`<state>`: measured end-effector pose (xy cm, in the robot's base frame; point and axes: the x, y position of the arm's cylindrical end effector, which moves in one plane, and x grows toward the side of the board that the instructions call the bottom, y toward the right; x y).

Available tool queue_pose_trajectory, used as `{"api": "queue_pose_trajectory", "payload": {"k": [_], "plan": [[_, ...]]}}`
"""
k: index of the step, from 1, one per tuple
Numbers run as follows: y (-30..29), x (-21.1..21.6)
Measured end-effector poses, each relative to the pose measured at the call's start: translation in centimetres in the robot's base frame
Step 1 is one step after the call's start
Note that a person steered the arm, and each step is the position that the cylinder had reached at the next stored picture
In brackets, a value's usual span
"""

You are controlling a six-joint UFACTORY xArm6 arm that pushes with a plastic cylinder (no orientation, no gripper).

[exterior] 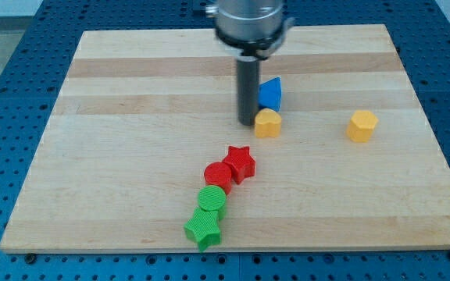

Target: Move the yellow heart close to the yellow hexagon

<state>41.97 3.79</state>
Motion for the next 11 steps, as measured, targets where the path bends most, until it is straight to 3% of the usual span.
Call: {"api": "queue_pose_trajectory", "payload": {"k": [1, 3, 5, 7, 9, 11], "plan": [[1.9, -0.1], [-6.9, 0.1], [-0.9, 2.7], [6.8, 1.7], [5.3, 5.4], [8.6, 1.7]]}}
